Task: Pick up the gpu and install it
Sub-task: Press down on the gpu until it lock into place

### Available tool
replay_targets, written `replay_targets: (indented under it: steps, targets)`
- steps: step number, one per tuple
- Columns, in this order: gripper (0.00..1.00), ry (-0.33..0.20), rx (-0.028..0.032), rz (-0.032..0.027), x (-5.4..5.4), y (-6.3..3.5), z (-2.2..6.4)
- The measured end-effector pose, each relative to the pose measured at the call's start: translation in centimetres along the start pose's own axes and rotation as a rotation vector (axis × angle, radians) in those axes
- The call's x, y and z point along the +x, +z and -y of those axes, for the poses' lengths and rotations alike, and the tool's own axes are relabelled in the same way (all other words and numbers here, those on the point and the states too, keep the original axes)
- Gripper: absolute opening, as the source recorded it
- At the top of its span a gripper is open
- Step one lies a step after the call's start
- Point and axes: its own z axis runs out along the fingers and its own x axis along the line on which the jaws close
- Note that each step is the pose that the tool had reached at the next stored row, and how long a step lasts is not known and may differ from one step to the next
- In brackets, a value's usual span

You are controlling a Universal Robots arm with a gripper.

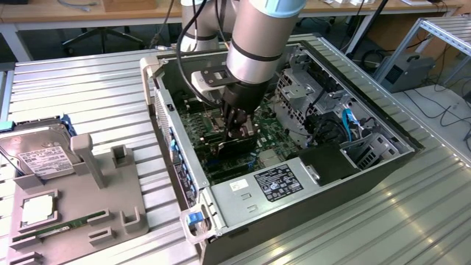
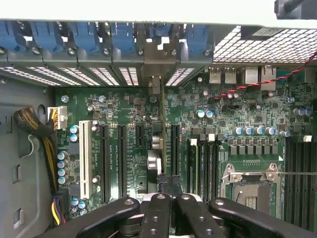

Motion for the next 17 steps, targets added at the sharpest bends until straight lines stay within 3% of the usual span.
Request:
replay_targets:
  steps: [12,14,17]
  targets:
    - [0.11,0.000,0.0001,0.0003,-0.1,0.06,-0.18]
    - [0.11,0.000,0.0006,0.0012,-0.1,-0.38,-0.20]
    - [0.11,0.000,0.0002,0.0002,-0.2,-2.00,-0.26]
